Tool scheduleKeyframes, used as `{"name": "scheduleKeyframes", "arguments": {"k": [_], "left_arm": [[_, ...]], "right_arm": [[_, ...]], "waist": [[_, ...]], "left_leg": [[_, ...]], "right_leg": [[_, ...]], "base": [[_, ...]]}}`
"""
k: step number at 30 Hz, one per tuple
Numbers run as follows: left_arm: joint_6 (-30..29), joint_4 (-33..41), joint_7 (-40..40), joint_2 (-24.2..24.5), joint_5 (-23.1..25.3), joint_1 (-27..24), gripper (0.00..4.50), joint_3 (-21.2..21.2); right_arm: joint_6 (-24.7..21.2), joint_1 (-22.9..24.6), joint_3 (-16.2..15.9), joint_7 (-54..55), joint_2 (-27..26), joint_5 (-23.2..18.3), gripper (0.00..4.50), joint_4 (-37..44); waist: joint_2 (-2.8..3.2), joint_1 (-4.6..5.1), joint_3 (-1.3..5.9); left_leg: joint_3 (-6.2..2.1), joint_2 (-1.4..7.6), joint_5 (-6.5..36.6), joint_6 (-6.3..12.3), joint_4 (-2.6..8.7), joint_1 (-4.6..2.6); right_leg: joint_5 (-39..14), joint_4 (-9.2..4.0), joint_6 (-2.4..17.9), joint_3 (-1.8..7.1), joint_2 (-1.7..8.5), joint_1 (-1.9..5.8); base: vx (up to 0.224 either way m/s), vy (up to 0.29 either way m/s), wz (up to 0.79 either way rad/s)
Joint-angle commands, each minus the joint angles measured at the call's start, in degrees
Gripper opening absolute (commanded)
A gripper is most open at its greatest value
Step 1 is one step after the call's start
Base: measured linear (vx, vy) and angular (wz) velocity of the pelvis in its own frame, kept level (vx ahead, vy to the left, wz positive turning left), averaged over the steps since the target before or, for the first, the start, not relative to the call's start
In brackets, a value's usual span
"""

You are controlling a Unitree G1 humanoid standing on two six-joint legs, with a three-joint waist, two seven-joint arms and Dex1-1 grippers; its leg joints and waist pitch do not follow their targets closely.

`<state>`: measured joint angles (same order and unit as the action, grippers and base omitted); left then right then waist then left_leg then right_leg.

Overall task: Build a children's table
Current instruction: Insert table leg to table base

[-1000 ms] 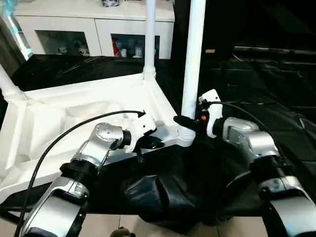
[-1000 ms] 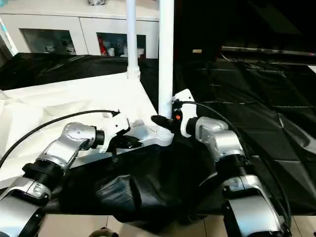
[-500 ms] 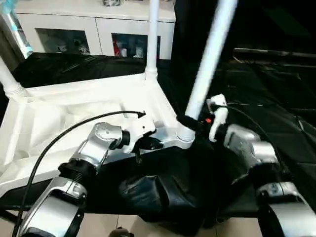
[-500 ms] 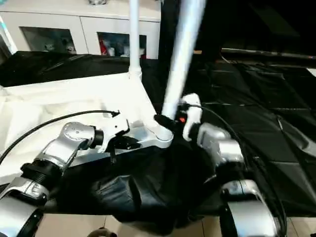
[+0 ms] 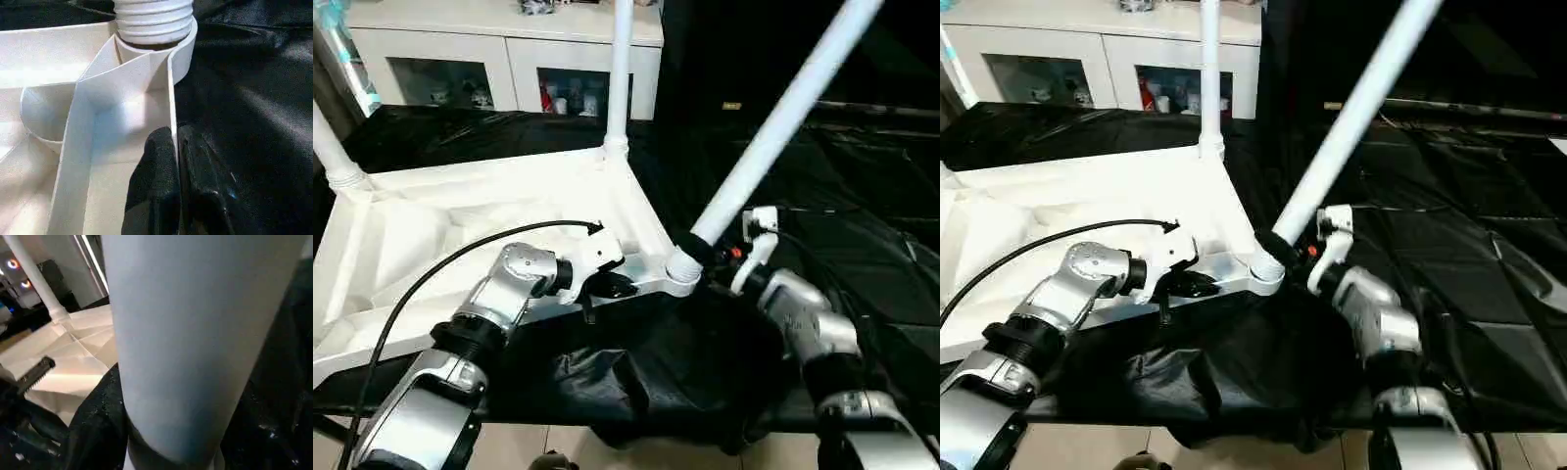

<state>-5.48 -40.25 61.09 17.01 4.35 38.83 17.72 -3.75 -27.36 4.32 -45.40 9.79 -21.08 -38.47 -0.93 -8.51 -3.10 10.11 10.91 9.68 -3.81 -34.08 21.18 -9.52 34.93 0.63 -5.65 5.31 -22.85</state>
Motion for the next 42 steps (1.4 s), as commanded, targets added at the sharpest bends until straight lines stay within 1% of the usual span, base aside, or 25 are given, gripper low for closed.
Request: {"name": "scheduleKeyframes", "arguments": {"k": [1,2,4,6,7,8,9,10,11,13,14,16,17,18,19,21,22,25,28,30,32,34,39,41,42], "left_arm": [[0.8,-1.1,-2.0,0.9,1.0,1.5,0.00,-0.8],[1.0,-1.3,-2.0,0.9,1.1,1.5,0.00,-0.7],[1.2,-1.3,-2.0,1.0,1.1,1.5,0.00,-0.6],[1.6,-1.0,-1.7,1.1,1.2,1.3,0.00,-0.5],[1.7,-0.9,-1.6,1.2,1.2,1.1,0.00,-0.4],[1.7,-0.8,-1.5,1.3,1.2,1.1,0.00,-0.3],[1.8,-0.6,-1.2,1.4,1.3,0.9,0.00,-0.1],[2.1,-0.4,-0.8,1.6,1.4,0.7,0.00,0.2],[2.2,-0.4,-0.8,1.6,1.4,0.7,0.00,0.3],[2.9,0.2,0.4,2.1,1.5,0.2,0.00,0.9],[3.3,0.7,1.2,2.5,1.7,-0.1,0.00,1.3],[3.6,1.2,2.1,2.9,1.7,-0.4,0.00,1.6],[3.7,1.5,2.6,3.0,1.6,-0.5,0.00,1.7],[3.8,2.0,3.5,3.3,1.5,-0.7,0.00,1.9],[4.0,2.5,4.2,3.6,1.5,-0.9,0.00,2.1],[4.1,3.0,4.8,3.9,1.4,-1.0,0.00,2.4],[4.2,3.8,5.7,4.3,1.2,-1.4,0.00,2.6],[4.3,5.2,7.4,5.2,0.8,-1.9,0.00,3.2],[5.4,6.1,9.3,6.0,0.8,-2.3,0.00,4.0],[6.3,7.2,11.2,6.7,0.5,-2.7,0.00,4.5],[6.6,8.2,12.8,7.3,0.4,-3.0,0.00,5.2],[7.1,8.8,13.7,7.7,0.5,-3.2,0.00,5.6],[7.7,9.5,14.4,8.1,0.3,-3.2,0.00,5.7],[7.5,9.5,14.2,8.1,0.4,-3.2,0.00,5.7],[7.4,9.6,14.1,8.1,0.4,-3.3,0.00,5.8]], "right_arm": [[0.2,3.4,-2.4,0.2,1.2,5.0,1.93,-3.0],[0.8,3.4,-2.8,0.1,1.3,5.5,1.93,-3.0],[1.8,3.3,-3.8,-0.1,1.7,6.7,1.93,-3.0],[2.9,3.1,-5.4,-0.4,2.3,8.4,1.93,-3.2],[3.2,3.0,-5.9,-0.5,2.4,8.8,1.93,-3.4],[3.3,3.0,-6.1,-0.5,2.5,8.9,1.93,-3.5],[3.3,2.6,-6.5,-0.7,2.7,9.3,1.93,-3.9],[3.2,2.0,-7.0,-0.7,2.9,9.8,1.93,-4.5],[3.2,1.9,-7.0,-0.7,2.9,9.9,1.93,-4.5],[2.1,0.4,-7.3,-1.5,3.2,10.0,1.93,-5.7],[0.9,-1.2,-7.5,-2.7,3.5,10.1,1.93,-7.0],[-0.2,-3.0,-7.9,-4.2,4.0,10.3,1.93,-8.4],[-0.5,-3.6,-8.1,-4.9,4.3,10.5,1.93,-8.9],[-0.9,-4.7,-8.7,-6.3,4.7,10.8,1.93,-9.6],[-1.3,-5.5,-9.1,-7.4,5.0,10.9,1.93,-10.1],[-1.7,-6.3,-9.3,-8.5,5.2,11.0,1.93,-10.7],[-2.0,-7.0,-9.8,-9.9,5.5,11.2,1.93,-11.1],[-1.7,-8.0,-11.1,-13.2,6.1,11.8,1.93,-12.0],[-0.9,-7.9,-12.4,-16.3,6.7,12.4,1.93,-12.3],[-0.8,-7.3,-13.7,-18.9,7.0,12.8,1.93,-11.8],[-0.2,-6.4,-15.1,-20.7,7.4,13.6,1.92,-11.3],[0.7,-6.0,-15.7,-21.3,7.4,14.1,1.92,-11.1],[1.4,-4.9,-16.2,-22.4,7.3,14.2,1.92,-10.8],[1.3,-4.4,-16.2,-22.5,7.3,13.9,1.92,-10.2],[1.2,-4.2,-16.1,-22.5,7.3,13.8,1.92,-10.1]], "waist": [[0.29,0.19,3.64],[0.31,0.26,3.50],[0.22,0.38,3.28],[0.02,0.48,3.22],[0.03,0.52,3.23],[-0.17,0.54,3.22],[-0.03,0.50,3.26],[-0.15,0.57,3.27],[-0.08,0.57,3.25],[-0.38,0.70,3.28],[-0.23,0.74,3.31],[-0.49,0.86,3.24],[-0.46,0.87,3.26],[-0.65,0.87,3.28],[-0.62,0.89,3.30],[-0.59,0.75,3.37],[-0.77,0.80,3.39],[-0.90,0.74,3.48],[-0.76,0.58,3.46],[-1.05,0.49,3.18],[-0.91,0.44,3.08],[-1.02,0.51,2.92],[-1.28,0.61,2.82],[-1.10,0.64,2.76],[-1.29,0.61,2.78]], "left_leg": [[-1.26,2.74,20.8,-1.11,5.00,-1.12],[-1.32,2.71,21.6,-1.03,5.09,-1.08],[-1.42,2.64,23.3,-1.14,5.08,-1.32],[-1.54,2.64,23.7,-1.06,5.08,-1.37],[-1.57,2.62,23.5,-0.96,5.11,-1.29],[-1.55,2.63,23.4,-0.82,5.12,-1.30],[-1.58,2.65,23.2,-0.68,5.12,-1.34],[-1.61,2.69,23.2,-0.67,5.17,-1.25],[-1.64,2.72,23.3,-0.71,5.22,-1.25],[-1.63,2.75,23.7,-0.76,5.25,-1.21],[-1.64,2.75,24.0,-0.85,5.31,-1.27],[-1.64,2.75,24.5,-0.86,5.27,-1.28],[-1.69,2.75,24.5,-0.91,5.27,-1.27],[-1.63,2.78,24.6,-0.90,5.22,-1.39],[-1.68,2.79,24.1,-0.82,5.28,-1.12],[-1.56,2.92,23.6,-0.74,5.29,-1.27],[-1.55,2.95,23.0,-0.84,5.42,-1.08],[-1.44,3.04,22.3,-0.92,5.45,-1.03],[-1.30,3.13,21.9,-0.80,5.48,-1.09],[-1.29,3.10,22.1,-0.70,5.60,-1.03],[-1.32,3.23,22.4,-0.86,5.72,-1.10],[-1.34,3.21,23.0,-1.10,5.88,-1.09],[-1.35,3.17,24.4,-1.49,5.99,-1.36],[-1.36,3.18,24.7,-1.61,6.09,-1.46],[-1.34,3.16,24.5,-1.55,6.11,-1.47]], "right_leg": [[-24.2,-5.48,8.8,3.07,4.65,1.94],[-25.4,-5.60,8.7,3.04,4.69,1.98],[-29.5,-6.08,7.7,2.95,4.83,1.81],[-31.8,-6.40,6.9,2.90,4.94,1.74],[-32.2,-6.42,6.5,2.92,4.92,1.76],[-32.3,-6.49,6.4,2.95,4.90,1.71],[-32.3,-6.47,6.4,2.99,4.94,1.64],[-32.2,-6.40,6.5,2.96,4.90,1.68],[-32.1,-6.39,6.5,2.96,4.87,1.66],[-31.6,-6.34,6.6,2.97,4.85,1.63],[-31.5,-6.30,6.7,2.96,4.78,1.59],[-32.2,-6.38,6.8,2.95,4.86,1.55],[-32.4,-6.35,6.7,2.93,4.85,1.58],[-32.5,-6.37,6.7,2.95,4.90,1.45],[-32.2,-6.28,6.7,2.96,4.88,1.67],[-31.1,-6.21,7.0,3.13,4.92,1.48],[-29.5,-5.98,7.5,3.10,4.76,1.67],[-27.1,-5.57,8.3,3.19,4.76,1.72],[-25.2,-5.38,9.1,3.30,4.71,1.73],[-25.3,-5.35,9.1,3.29,4.64,1.73],[-25.0,-5.33,9.2,3.37,4.67,1.65],[-24.1,-5.25,9.4,3.41,4.52,1.62],[-24.5,-5.40,9.5,3.47,4.57,1.58],[-24.3,-5.44,9.4,3.49,4.49,1.56],[-24.3,-5.47,9.3,3.51,4.50,1.64]], "base": [[0.000,0.000,0.00],[0.000,0.000,0.00],[0.000,0.000,0.00],[0.000,0.000,0.00],[0.000,0.000,0.00],[0.000,0.000,0.00],[0.000,0.000,0.00],[0.000,0.000,0.00],[0.000,0.000,0.00],[0.000,0.000,0.00],[0.000,0.000,0.00],[0.000,0.000,0.00],[0.000,0.000,0.00],[0.000,0.000,0.00],[0.000,0.000,0.00],[0.000,0.000,0.00],[0.000,0.000,0.00],[0.000,0.000,0.00],[0.000,0.000,0.00],[0.000,0.000,0.00],[0.000,0.000,0.00],[0.000,0.000,0.00],[0.000,0.000,0.00],[0.000,0.000,0.00],[0.000,0.000,0.00]]}}
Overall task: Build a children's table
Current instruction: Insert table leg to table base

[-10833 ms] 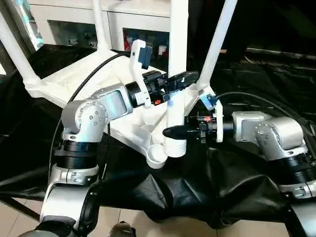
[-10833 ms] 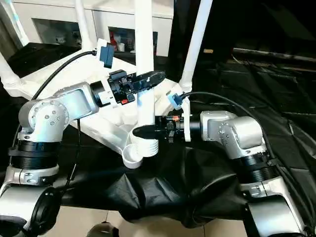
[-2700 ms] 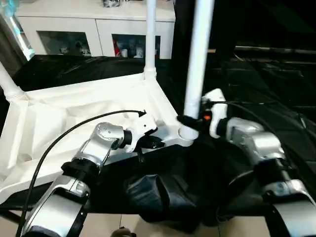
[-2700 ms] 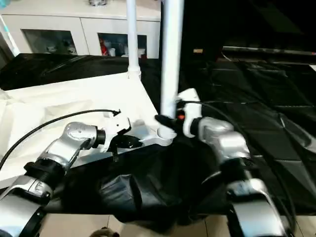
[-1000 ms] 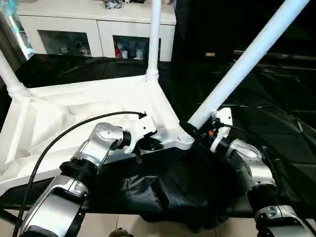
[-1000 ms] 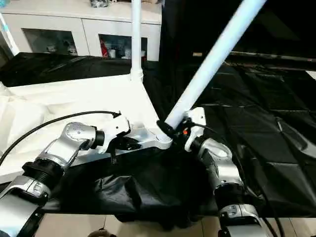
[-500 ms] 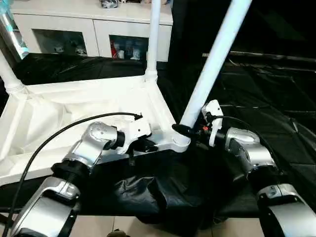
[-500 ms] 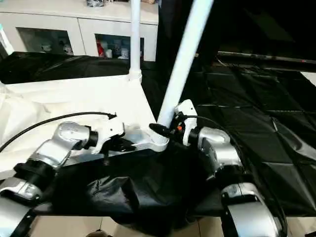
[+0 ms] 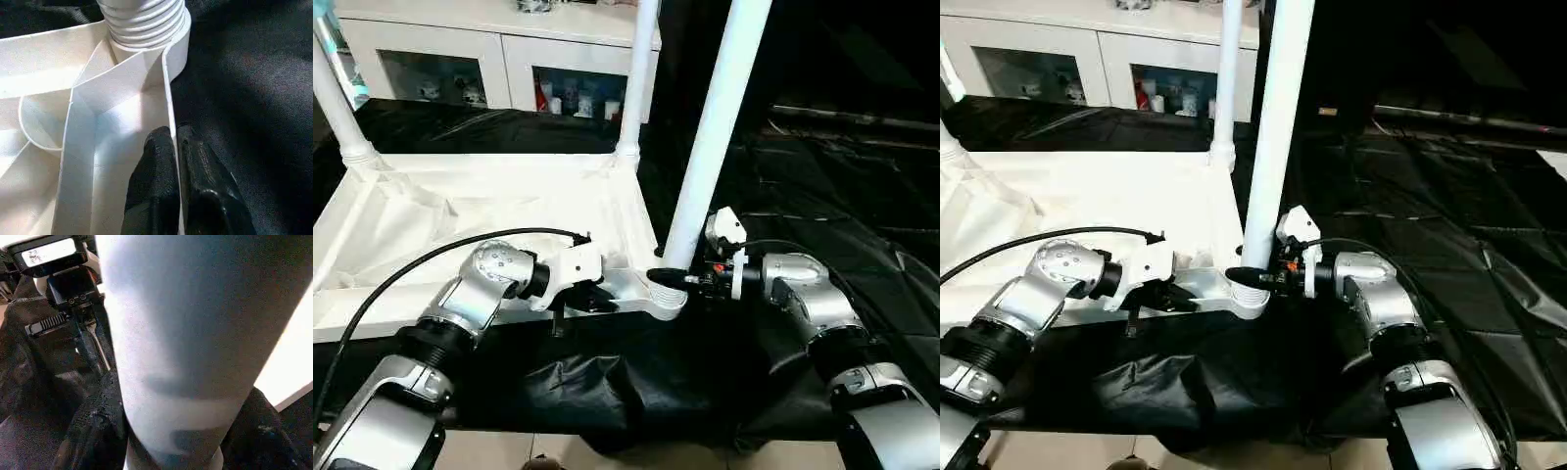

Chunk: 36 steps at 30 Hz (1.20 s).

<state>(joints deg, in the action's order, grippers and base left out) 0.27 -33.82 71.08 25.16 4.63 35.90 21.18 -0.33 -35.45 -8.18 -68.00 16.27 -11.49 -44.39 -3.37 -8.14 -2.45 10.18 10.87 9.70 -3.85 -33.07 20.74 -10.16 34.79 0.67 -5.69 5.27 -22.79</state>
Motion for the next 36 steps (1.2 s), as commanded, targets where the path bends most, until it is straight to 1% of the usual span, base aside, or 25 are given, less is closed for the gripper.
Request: {"name": "scheduleKeyframes", "arguments": {"k": [1,2,3,4,6,7,10,12,13,14,17,18,19,21,22,23,24,25,27,28,30,32,33,35,36], "left_arm": [[1.6,3.1,4.1,-0.1,0.1,-0.3,0.00,2.3],[1.7,3.0,4.0,-0.2,0.1,-0.3,0.00,2.3],[1.7,2.7,3.7,-0.3,0.2,-0.2,0.00,2.4],[1.8,2.5,3.5,-0.4,0.2,-0.1,0.00,2.4],[1.4,2.1,2.6,-0.6,0.4,0.0,0.00,2.1],[1.4,2.1,2.4,-0.6,0.4,0.0,0.00,2.1],[1.2,1.9,1.8,-0.7,0.5,0.1,0.00,1.9],[1.0,1.9,1.5,-0.8,0.4,0.0,0.00,1.7],[0.9,1.9,1.4,-0.8,0.4,0.0,0.00,1.6],[0.9,1.9,1.3,-0.8,0.4,0.0,0.00,1.6],[0.8,1.7,1.0,-0.8,0.5,0.2,0.00,1.4],[0.8,1.4,0.8,-0.9,0.6,0.4,0.00,1.4],[0.7,1.2,0.4,-1.0,0.7,0.6,0.00,1.2],[0.7,1.1,0.1,-1.1,0.7,0.7,0.00,1.2],[0.8,0.3,-0.9,-1.2,1.1,1.1,0.00,0.9],[0.8,0.2,-1.1,-1.3,1.1,1.2,0.00,0.8],[0.8,0.1,-1.2,-1.3,1.2,1.2,0.00,0.8],[0.9,0.0,-1.4,-1.3,1.2,1.2,0.00,0.7],[1.0,-0.1,-1.5,-1.2,1.3,1.2,0.00,0.6],[1.0,-0.1,-1.5,-1.2,1.3,1.2,0.00,0.6],[0.9,-0.2,-2.0,-1.4,1.3,0.9,0.00,0.3],[0.9,-0.2,-2.4,-1.5,1.2,0.8,0.00,0.2],[0.9,-0.3,-2.7,-1.5,1.2,0.7,0.00,0.1],[0.9,-0.4,-3.1,-1.6,1.2,0.6,0.00,0.0],[0.8,-0.4,-3.4,-1.6,1.1,0.4,0.00,0.0]], "right_arm": [[-2.3,3.9,-3.6,0.1,0.8,4.0,1.92,-4.1],[-2.2,4.0,-3.2,0.4,0.7,3.9,1.92,-4.1],[-2.2,4.1,-2.6,0.8,0.6,3.7,1.92,-4.2],[-2.4,4.1,-2.2,1.0,0.5,3.4,1.92,-4.4],[-3.8,4.2,-0.3,2.0,-0.3,1.7,1.92,-4.4],[-4.2,4.2,0.1,2.2,-0.4,1.2,1.92,-4.3],[-5.9,3.8,3.4,5.2,-1.4,-1.4,1.92,-4.4],[-6.9,4.0,5.5,6.9,-1.9,-3.2,1.92,-4.2],[-7.3,4.5,6.5,7.6,-2.0,-4.1,1.92,-3.7],[-7.5,4.9,6.8,7.7,-2.0,-4.4,1.92,-3.3],[-7.6,7.0,6.9,7.5,-1.9,-4.4,1.92,-1.3],[-7.6,7.8,6.9,7.6,-1.9,-4.5,1.92,-0.5],[-7.7,8.8,6.9,7.7,-2.1,-4.4,1.92,0.5],[-7.8,9.4,6.8,7.8,-2.2,-4.4,1.92,1.2],[-6.8,11.6,5.4,8.6,-2.6,-3.1,1.92,3.7],[-6.2,12.1,4.7,8.9,-2.6,-2.3,1.92,4.4],[-5.7,12.5,4.2,9.1,-2.6,-1.8,1.92,4.9],[-4.2,13.4,2.5,9.8,-2.6,0.0,1.92,6.2],[-3.6,13.7,1.8,10.2,-2.5,1.0,1.92,6.9],[-3.6,13.7,1.8,10.2,-2.5,1.0,1.92,6.9],[-3.7,14.4,1.4,11.0,-2.8,1.3,1.92,8.8],[-4.1,14.9,1.9,11.8,-3.1,0.7,1.92,9.9],[-4.4,15.3,2.5,12.6,-3.3,0.2,1.92,10.6],[-4.8,15.5,3.7,13.5,-3.5,-0.9,1.91,10.9],[-5.5,15.8,5.3,14.2,-3.7,-2.5,1.91,11.3]], "waist": [[1.23,0.20,2.11],[1.16,0.17,2.11],[1.48,0.15,2.04],[1.37,0.19,1.93],[1.61,0.09,1.90],[1.52,0.10,1.88],[1.61,0.13,1.79],[1.88,0.08,1.83],[1.77,0.10,1.78],[1.94,-0.04,1.78],[2.01,-0.21,1.76],[1.98,-0.35,1.86],[1.68,-0.47,1.90],[1.93,-0.71,1.98],[1.75,-0.63,1.88],[1.84,-0.80,1.80],[1.89,-0.88,1.89],[1.70,-0.77,1.73],[1.46,-0.60,1.79],[1.58,-0.54,1.64],[0.87,-0.42,1.73],[1.04,-0.27,1.70],[0.90,-0.18,1.73],[1.00,-0.01,1.86],[1.16,0.02,1.88]], "left_leg": [[-1.41,3.20,24.5,-1.48,5.14,-1.05],[-1.39,3.20,24.4,-1.46,5.13,-1.09],[-1.43,3.17,24.5,-1.52,5.19,-1.04],[-1.44,3.18,25.3,-1.56,5.24,-1.17],[-1.54,3.21,26.1,-1.70,5.28,-1.29],[-1.60,3.26,26.5,-1.70,5.34,-1.36],[-1.71,3.29,27.5,-1.86,5.45,-1.39],[-1.76,3.31,27.9,-1.94,5.44,-1.55],[-1.73,3.31,28.0,-1.94,5.41,-1.51],[-1.76,3.30,27.6,-1.88,5.44,-1.47],[-1.64,3.28,26.8,-1.67,5.38,-1.56],[-1.65,3.30,25.9,-1.56,5.45,-1.42],[-1.61,3.34,24.7,-1.36,5.58,-1.24],[-1.49,3.41,23.8,-1.29,5.71,-1.45],[-1.47,3.43,24.0,-1.35,5.81,-1.37],[-1.49,3.42,24.2,-1.37,5.87,-1.37],[-1.50,3.37,24.7,-1.57,5.94,-1.69],[-1.57,3.35,25.1,-1.66,6.03,-1.55],[-1.72,3.28,25.7,-1.75,6.07,-1.68],[-1.82,3.26,26.6,-1.80,6.05,-1.81],[-1.93,3.23,26.7,-1.68,5.92,-1.96],[-2.06,3.26,27.4,-1.84,5.91,-2.06],[-2.15,3.31,27.8,-1.97,5.99,-2.02],[-2.24,3.42,28.4,-2.16,6.26,-1.93],[-2.30,3.43,28.5,-2.27,6.34,-1.86]], "right_leg": [[-23.7,-5.36,9.3,3.54,4.53,1.61],[-23.7,-5.36,9.3,3.54,4.53,1.58],[-23.8,-5.42,9.3,3.55,4.53,1.62],[-24.7,-5.56,9.2,3.51,4.51,1.56],[-25.9,-5.69,9.0,3.54,4.61,1.51],[-26.3,-5.76,8.9,3.52,4.64,1.50],[-27.6,-5.88,8.8,3.48,4.66,1.44],[-28.6,-6.02,8.8,3.49,4.76,1.40],[-29.2,-6.14,8.6,3.49,4.84,1.32],[-29.5,-6.22,8.5,3.48,4.90,1.38],[-29.9,-6.36,8.3,3.58,4.97,1.24],[-29.4,-6.29,8.2,3.60,5.00,1.43],[-28.2,-6.24,8.0,3.60,4.90,1.59],[-26.1,-6.08,8.5,3.59,4.82,1.58],[-25.9,-6.08,8.8,3.56,4.78,1.66],[-26.5,-6.23,8.5,3.55,4.87,1.68],[-27.3,-6.41,8.0,3.54,4.98,1.66],[-28.8,-6.68,7.5,3.56,5.09,1.65],[-31.4,-6.86,6.5,3.53,5.20,1.64],[-33.8,-7.17,5.8,3.49,5.31,1.46],[-37.2,-7.56,4.6,3.38,5.52,1.41],[-38.7,-7.79,3.9,3.31,5.56,1.14],[-38.8,-7.90,3.6,3.26,5.57,1.15],[-36.5,-7.73,4.0,3.21,5.43,1.27],[-35.8,-7.64,4.1,3.17,5.39,1.38]], "base": [[0.000,0.000,0.00],[0.000,0.000,0.00],[0.000,0.000,0.00],[0.000,0.000,0.00],[0.000,0.000,0.00],[0.000,0.000,0.00],[0.000,0.000,0.00],[0.000,0.000,0.00],[0.000,0.000,0.00],[0.000,0.000,0.00],[0.000,0.000,0.00],[0.000,0.000,0.00],[0.000,0.000,0.00],[0.000,0.000,0.00],[0.000,0.000,0.00],[0.000,0.000,0.00],[0.000,0.000,0.00],[0.000,0.000,0.00],[0.000,0.000,0.00],[0.000,0.000,0.00],[0.000,0.000,0.00],[0.000,0.000,0.00],[0.000,0.000,0.00],[0.000,0.000,0.00],[0.000,0.000,0.00]]}}
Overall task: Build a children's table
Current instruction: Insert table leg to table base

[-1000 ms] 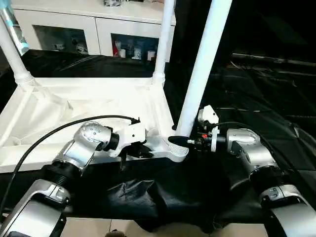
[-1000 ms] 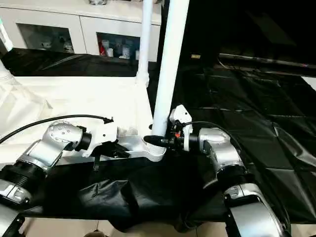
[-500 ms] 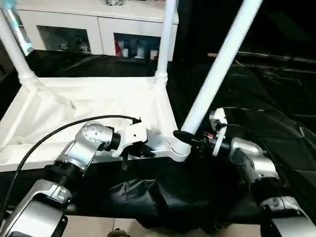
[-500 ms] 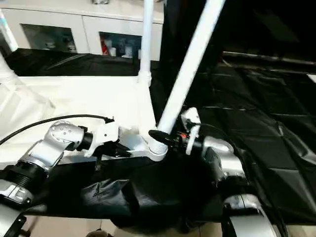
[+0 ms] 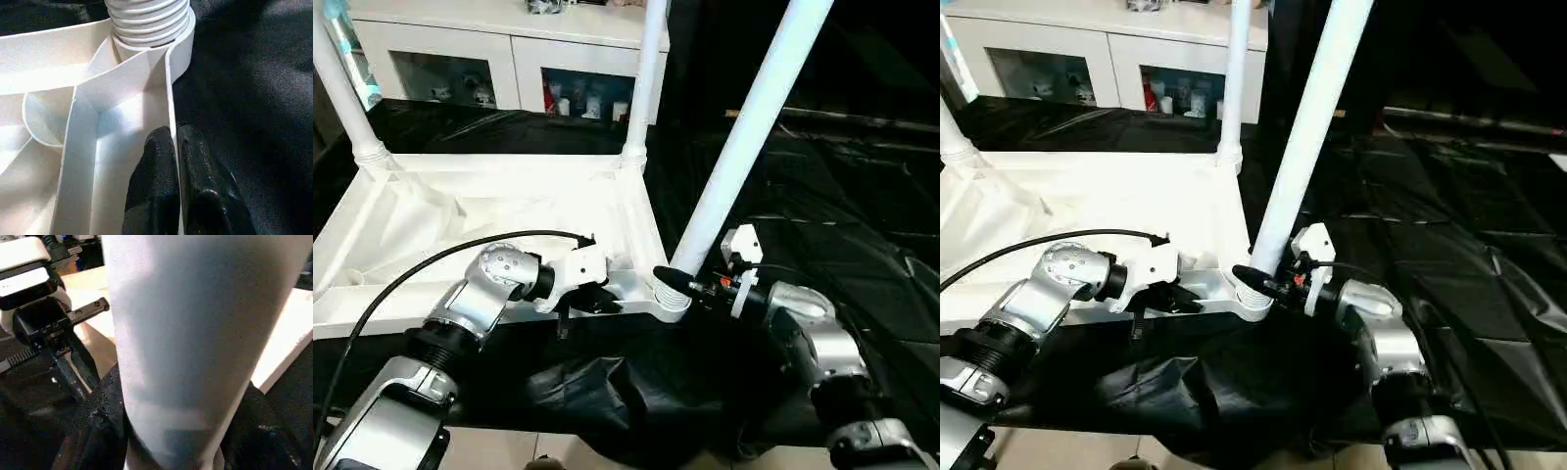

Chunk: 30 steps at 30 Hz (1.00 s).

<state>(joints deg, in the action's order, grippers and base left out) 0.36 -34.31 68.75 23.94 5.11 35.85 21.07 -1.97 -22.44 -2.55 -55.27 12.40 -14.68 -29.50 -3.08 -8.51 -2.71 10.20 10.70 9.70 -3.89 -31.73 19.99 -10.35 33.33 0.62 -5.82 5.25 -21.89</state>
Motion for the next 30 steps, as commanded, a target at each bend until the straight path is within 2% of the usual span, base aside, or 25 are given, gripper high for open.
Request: {"name": "scheduleKeyframes", "arguments": {"k": [1,3,5,7,12,15,18,22,25,26,27,30], "left_arm": [[0.6,0.2,-1.2,-0.5,0.6,0.4,0.00,0.0],[0.5,0.2,-1.4,-0.6,0.6,0.3,0.00,-0.1],[0.4,0.2,-1.5,-0.6,0.5,0.4,0.00,-0.1],[0.6,-0.3,-1.5,-0.5,0.6,0.8,0.00,-0.1],[1.2,-1.5,-1.6,-0.4,1.1,1.5,0.00,0.1],[1.2,-1.3,-1.6,-0.4,1.2,1.4,0.00,0.2],[1.3,-1.1,-1.5,-0.4,1.3,1.3,0.00,0.4],[1.5,-1.1,-1.3,-0.1,1.5,1.6,0.00,0.5],[1.8,-1.3,-1.1,0.3,1.6,1.6,0.00,0.5],[1.9,-1.1,-0.8,0.4,1.5,1.5,0.00,0.5],[1.8,-1.0,-0.6,0.5,1.5,1.4,0.00,0.5],[2.1,-0.9,0.3,0.7,1.3,1.3,0.00,0.8]], "right_arm": [[-4.2,3.0,0.5,1.8,0.1,-0.2,1.91,-3.4],[-4.6,3.2,1.7,2.3,0.0,-1.2,1.91,-3.0],[-4.9,3.7,2.5,2.7,0.0,-2.0,1.91,-2.3],[-5.2,4.5,3.1,3.2,0.0,-2.6,1.91,-1.0],[-4.8,7.7,0.3,2.4,1.3,-0.4,1.91,2.7],[-3.8,8.5,-2.0,1.6,2.2,1.6,1.91,3.8],[-3.6,8.8,-3.5,1.2,2.7,2.6,1.91,4.6],[-3.5,7.0,-5.5,0.9,2.8,4.3,1.91,3.0],[-3.8,4.6,-7.4,0.4,2.8,5.8,1.91,0.3],[-4.0,3.8,-8.1,-0.4,2.9,6.1,1.91,-0.6],[-4.3,3.3,-8.5,-1.1,3.0,6.3,1.91,-1.1],[-5.3,0.9,-9.1,-3.8,3.0,6.2,1.91,-3.5]], "waist": [[0.87,0.38,2.28],[0.94,0.37,2.27],[0.91,0.23,2.28],[1.18,0.05,2.30],[1.43,-0.60,2.46],[1.32,-0.92,2.55],[1.21,-1.01,2.48],[1.24,-0.98,2.51],[1.45,-0.61,2.44],[1.75,-0.62,2.37],[1.55,-0.51,2.46],[1.53,-0.25,2.47]], "left_leg": [[-2.19,3.73,28.6,-2.23,5.04,-1.28],[-2.15,3.69,28.1,-2.14,5.14,-1.02],[-1.96,3.63,28.1,-2.09,5.02,-1.24],[-1.89,3.60,27.4,-2.04,5.04,-1.17],[-1.63,3.59,24.3,-1.57,4.95,-1.04],[-1.53,3.58,22.5,-1.48,4.93,-0.77],[-1.50,3.55,22.4,-1.40,4.89,-0.82],[-1.67,3.57,22.7,-1.52,4.99,-0.65],[-1.77,3.48,24.2,-2.07,4.99,-0.83],[-1.79,3.45,24.7,-2.18,4.96,-0.86],[-1.85,3.49,25.3,-2.23,4.92,-0.94],[-1.97,3.50,25.9,-2.19,4.96,-0.86]], "right_leg": [[-33.9,-6.13,4.7,3.39,5.37,0.41],[-31.7,-5.94,5.5,3.49,5.33,0.62],[-31.0,-5.98,5.9,3.57,5.33,0.42],[-30.2,-5.97,6.0,3.69,5.35,0.54],[-26.8,-5.58,6.8,3.79,5.25,0.88],[-24.5,-5.22,7.2,3.76,5.19,1.18],[-24.7,-5.12,7.3,3.76,5.19,1.18],[-25.6,-5.15,7.0,3.69,5.30,1.37],[-27.5,-5.30,6.8,3.59,5.27,1.22],[-28.1,-5.41,6.8,3.61,5.31,1.15],[-28.7,-5.48,6.6,3.57,5.37,1.25],[-29.0,-5.48,6.6,3.49,5.30,1.31]], "base": [[0.000,0.000,0.00],[0.000,0.000,0.00],[0.000,0.000,0.00],[0.000,0.000,0.00],[0.000,0.000,0.00],[0.000,0.000,0.00],[0.000,0.000,0.00],[0.000,0.000,0.00],[0.000,0.000,0.00],[0.000,0.000,0.00],[0.000,0.000,0.00],[0.000,0.000,0.00]]}}
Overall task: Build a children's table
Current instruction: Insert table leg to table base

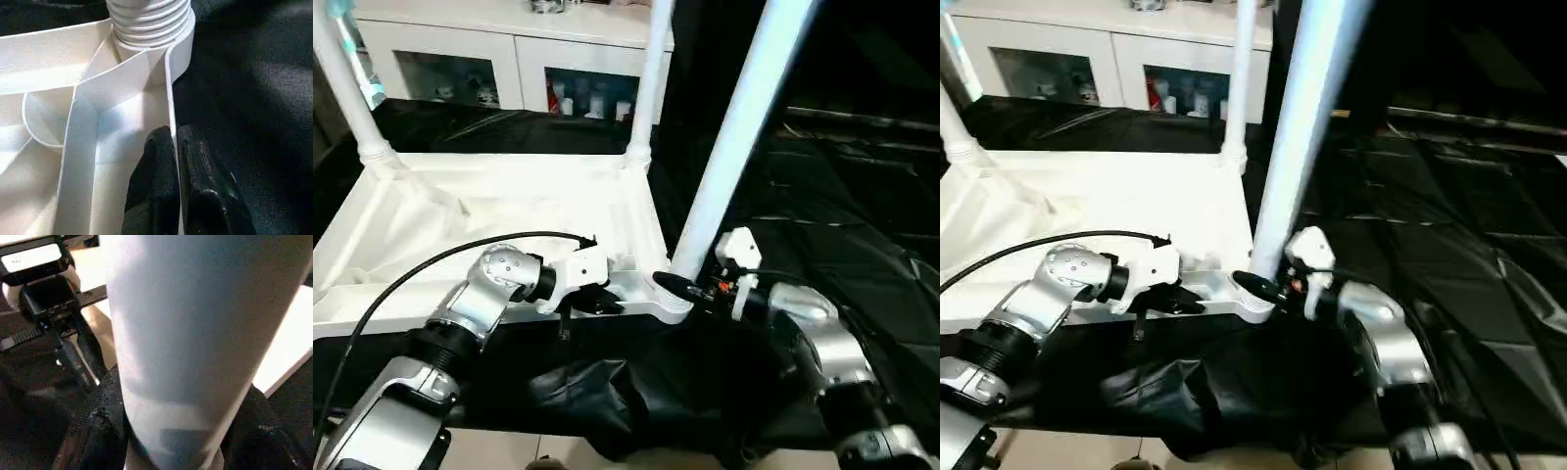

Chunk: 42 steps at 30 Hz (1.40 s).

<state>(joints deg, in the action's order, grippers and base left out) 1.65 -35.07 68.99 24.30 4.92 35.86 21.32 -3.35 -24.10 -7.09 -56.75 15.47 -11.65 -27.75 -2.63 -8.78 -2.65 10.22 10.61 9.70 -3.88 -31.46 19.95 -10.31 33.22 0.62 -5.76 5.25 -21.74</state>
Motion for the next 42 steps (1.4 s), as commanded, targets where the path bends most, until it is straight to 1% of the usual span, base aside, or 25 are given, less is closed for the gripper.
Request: {"name": "scheduleKeyframes", "arguments": {"k": [1,5,6,7,8,10,12,15,17,19,21,23,26,29,32,33,34,35,36,37,38,39,40,41,42], "left_arm": [[0.9,-0.1,0.3,0.4,1.5,1.3,0.00,0.7],[0.8,0.4,1.1,0.8,1.3,1.3,0.00,0.8],[0.8,0.4,1.1,0.8,1.3,1.3,0.00,0.8],[0.9,0.4,1.3,1.0,1.3,1.1,0.00,0.9],[0.9,0.5,1.3,1.1,1.3,1.1,0.00,1.0],[0.9,0.5,1.3,1.1,1.3,1.0,0.00,1.0],[0.8,0.6,1.3,1.2,1.3,0.9,0.00,0.9],[0.5,0.8,1.4,1.2,1.2,0.7,0.00,0.9],[0.7,1.3,1.7,1.4,1.4,0.4,0.00,1.1],[0.9,1.4,1.8,1.4,1.5,0.4,0.00,1.2],[1.5,1.4,2.2,1.6,1.9,0.2,0.00,1.7],[1.7,1.3,2.4,1.6,2.0,0.2,0.00,1.9],[1.9,1.1,2.7,1.7,1.9,0.4,0.00,1.9],[1.2,0.5,2.6,1.4,1.6,1.0,0.00,1.5],[-1.5,-0.4,0.8,0.9,1.7,1.9,0.00,0.9],[-2.4,-0.6,0.1,0.8,1.9,2.1,0.00,0.7],[-4.0,-1.1,-0.9,0.2,1.8,2.5,0.00,0.4],[-5.4,-1.5,-2.0,-0.3,1.9,3.0,0.00,0.2],[-6.3,-2.0,-3.2,-0.9,2.2,3.4,0.00,0.1],[-6.7,-2.2,-3.8,-1.2,2.3,3.6,0.00,0.0],[-8.9,-3.7,-7.3,-2.6,3.4,4.7,0.00,0.0],[-9.2,-4.0,-8.0,-2.9,3.6,5.0,0.00,0.0],[-11.3,-5.4,-11.6,-4.2,4.6,6.0,0.00,-0.3],[-11.9,-5.8,-12.8,-4.7,4.9,6.4,0.00,-0.4],[-13.6,-7.0,-16.1,-5.9,5.3,7.2,0.00,-1.0]], "right_arm": [[-4.1,1.6,-4.3,-3.0,-0.1,2.9,1.91,-6.6],[-3.9,-2.0,-3.5,-5.2,-0.1,2.5,1.91,-12.3],[-3.9,-2.0,-3.5,-5.2,-0.1,2.5,1.91,-12.3],[-2.9,-3.5,-3.2,-5.5,0.4,2.9,1.91,-15.5],[-2.6,-3.8,-3.1,-5.5,0.6,3.0,1.91,-16.3],[-2.5,-3.9,-2.9,-5.7,0.7,3.0,1.91,-16.7],[-2.2,-3.8,-2.8,-6.1,0.7,3.1,1.91,-17.1],[-1.4,-2.7,-2.9,-6.9,0.6,3.3,1.91,-16.9],[0.6,-1.9,-3.8,-7.1,0.4,4.3,1.91,-17.2],[1.1,-1.7,-4.1,-7.0,0.4,4.6,1.91,-17.3],[2.1,-1.3,-4.6,-7.3,0.3,5.0,1.91,-17.5],[2.2,-1.2,-4.7,-7.3,0.3,5.1,1.91,-17.5],[2.5,-1.6,-4.3,-6.7,0.0,5.2,1.91,-18.0],[2.9,-2.5,-3.0,-3.6,-0.5,5.2,1.91,-19.6],[4.2,-3.8,-2.2,3.3,-1.1,7.0,1.91,-22.7],[4.6,-4.2,-2.0,5.2,-1.2,7.5,1.91,-23.6],[4.4,-4.8,-1.4,8.7,-1.9,7.8,1.91,-25.2],[3.7,-5.5,-0.7,12.0,-2.6,7.8,1.91,-26.7],[3.0,-6.1,-0.1,15.2,-3.4,7.8,1.91,-28.0],[2.8,-6.4,0.2,16.5,-3.8,7.7,1.91,-28.5],[1.7,-7.9,1.8,23.0,-5.9,7.1,1.91,-31.3],[1.7,-8.2,2.0,24.2,-6.3,7.0,1.91,-31.8],[1.9,-9.2,2.8,29.0,-7.7,6.8,1.91,-33.5],[2.0,-9.5,3.0,30.4,-8.2,6.7,1.91,-34.1],[1.9,-10.2,3.7,33.0,-9.3,6.1,1.91,-35.2]], "waist": [[0.98,0.11,2.49],[1.18,0.25,2.58],[1.17,0.31,2.58],[1.21,0.29,2.59],[1.22,0.35,2.60],[1.03,0.38,2.56],[1.09,0.33,2.54],[1.18,0.28,2.60],[1.24,0.24,2.70],[1.27,0.21,2.80],[1.23,0.20,2.89],[1.38,0.21,2.95],[1.43,0.20,2.98],[1.42,0.35,2.93],[1.38,0.91,2.61],[1.28,1.12,2.43],[1.39,1.23,2.24],[1.23,1.41,2.07],[1.55,1.71,1.78],[1.57,2.37,1.70],[1.46,2.83,1.70],[2.74,3.62,1.39],[4.25,3.49,1.15],[4.57,1.71,1.56],[3.92,0.28,1.46]], "left_leg": [[-1.92,3.61,25.5,-2.16,4.62,-0.87],[-1.68,3.67,23.7,-1.92,4.52,-0.73],[-1.63,3.65,23.7,-1.95,4.49,-0.70],[-1.60,3.63,24.1,-2.10,4.44,-0.80],[-1.67,3.63,24.4,-2.18,4.45,-0.80],[-1.63,3.62,24.8,-2.18,4.42,-0.90],[-1.70,3.62,25.1,-2.12,4.40,-0.99],[-1.73,3.68,25.1,-2.13,4.46,-0.98],[-1.66,3.67,24.5,-2.09,4.44,-0.93],[-1.55,3.68,23.8,-1.99,4.44,-0.86],[-1.47,3.63,23.4,-1.78,4.39,-0.79],[-1.48,3.64,23.4,-1.79,4.42,-0.75],[-1.50,3.59,24.4,-1.88,4.40,-0.86],[-1.54,3.59,25.2,-2.12,4.43,-0.94],[-1.89,3.49,27.3,-2.72,4.60,-0.89],[-2.12,3.32,29.1,-2.94,4.57,-1.10],[-2.30,3.27,30.1,-2.99,4.58,-1.26],[-2.51,3.12,31.3,-2.99,4.40,-1.50],[-2.81,3.09,33.4,-3.35,4.31,-2.03],[-3.11,2.85,36.2,-3.41,3.97,-2.66],[-3.25,2.99,37.4,-3.32,4.02,-2.75],[-3.77,3.66,42.3,-3.78,4.76,-2.90],[-4.11,5.56,50.7,-4.74,8.65,0.48],[-3.31,6.16,55.3,-5.06,11.34,4.16],[0.16,4.41,55.3,-5.17,12.53,3.06]], "right_leg": [[-27.9,-5.17,7.1,3.47,5.28,1.10],[-24.0,-4.71,9.0,3.49,5.09,1.22],[-23.5,-4.59,9.3,3.48,5.03,1.25],[-23.9,-4.59,9.3,3.45,5.07,1.23],[-24.6,-4.62,9.3,3.38,5.07,1.29],[-25.3,-4.74,9.1,3.40,5.06,1.19],[-26.7,-4.88,8.7,3.40,5.15,1.10],[-26.4,-4.86,8.5,3.42,5.08,1.11],[-24.6,-4.71,8.9,3.47,5.03,1.14],[-21.9,-4.41,9.7,3.46,4.81,1.23],[-20.7,-4.26,10.0,3.45,4.75,1.37],[-20.5,-4.21,10.0,3.41,4.69,1.41],[-22.1,-4.37,9.7,3.38,4.74,1.35],[-23.4,-4.57,9.4,3.38,4.74,1.20],[-28.4,-4.93,8.2,3.22,4.95,1.07],[-32.8,-5.42,6.7,3.04,5.06,0.91],[-35.4,-5.74,5.9,2.91,5.15,0.76],[-39.6,-6.36,4.3,2.60,5.31,0.53],[-43.0,-7.08,3.1,1.98,5.34,0.24],[-45.1,-8.17,1.6,0.49,5.02,0.18],[-44.8,-8.44,1.2,-0.22,5.00,0.43],[-42.4,-8.57,1.0,-2.15,4.29,1.07],[-31.9,-2.51,2.9,-2.34,2.52,4.53],[-20.3,5.63,4.6,-1.41,1.27,7.45],[-11.9,6.95,4.5,-0.55,-0.68,4.48]], "base": [[0.000,0.000,0.00],[0.000,0.000,0.00],[0.000,0.000,0.00],[0.000,0.000,0.00],[0.000,0.000,0.00],[0.000,0.000,0.00],[0.000,0.000,0.00],[0.000,0.000,0.00],[0.000,0.000,0.00],[0.000,0.000,0.00],[0.000,0.000,0.00],[0.000,0.000,0.00],[0.000,0.000,0.00],[0.000,0.000,0.00],[0.000,0.000,0.00],[0.000,0.000,0.00],[0.000,0.000,0.00],[0.000,0.000,0.00],[-0.066,0.016,-0.14],[-0.074,0.027,-0.14],[-0.074,0.027,-0.14],[-0.066,0.032,-0.11],[-0.114,0.039,-0.10],[-0.114,0.039,-0.10],[-0.098,0.003,0.08]]}}
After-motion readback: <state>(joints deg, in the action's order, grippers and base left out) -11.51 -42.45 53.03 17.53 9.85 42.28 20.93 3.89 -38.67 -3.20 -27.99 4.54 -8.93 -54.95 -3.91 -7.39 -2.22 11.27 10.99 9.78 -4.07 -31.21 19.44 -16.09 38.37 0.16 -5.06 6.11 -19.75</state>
